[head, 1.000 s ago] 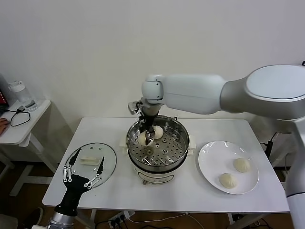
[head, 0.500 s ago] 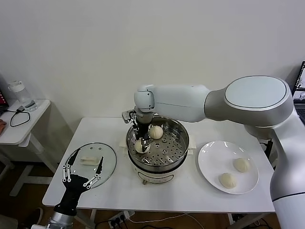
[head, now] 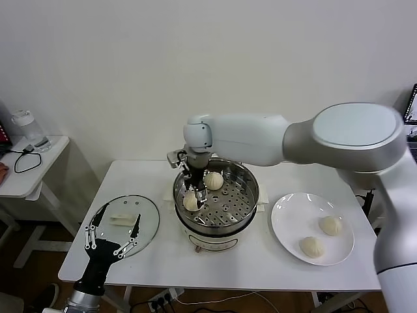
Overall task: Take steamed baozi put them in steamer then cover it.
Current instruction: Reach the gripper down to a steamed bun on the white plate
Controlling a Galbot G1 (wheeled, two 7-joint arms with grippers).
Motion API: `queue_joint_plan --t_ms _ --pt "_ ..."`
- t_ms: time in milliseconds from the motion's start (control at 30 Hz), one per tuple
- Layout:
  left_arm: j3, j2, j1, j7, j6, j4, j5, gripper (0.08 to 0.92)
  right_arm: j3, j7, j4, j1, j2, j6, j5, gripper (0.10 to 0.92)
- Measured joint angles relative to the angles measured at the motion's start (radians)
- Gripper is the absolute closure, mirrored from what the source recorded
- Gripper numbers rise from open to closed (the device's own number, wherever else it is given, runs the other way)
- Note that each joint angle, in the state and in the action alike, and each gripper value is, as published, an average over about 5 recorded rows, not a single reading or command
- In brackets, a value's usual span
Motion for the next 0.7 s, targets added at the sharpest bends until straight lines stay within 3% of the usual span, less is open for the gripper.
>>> queue_joint_plan --t_ms 300,700 --pt "0.004 -0.007 0.007 0.0 0.0 -0.005 0.018 0.177 0.053 -0.072 0.138 0.08 -0.296 0.056 -0.108 0.203" --pt "0.01 -0.017 0.01 0.0 0.005 -0.007 0.038 0.177 0.114 -0.137 0.207 -0.014 -0.684 0.134 -0.309 0.203"
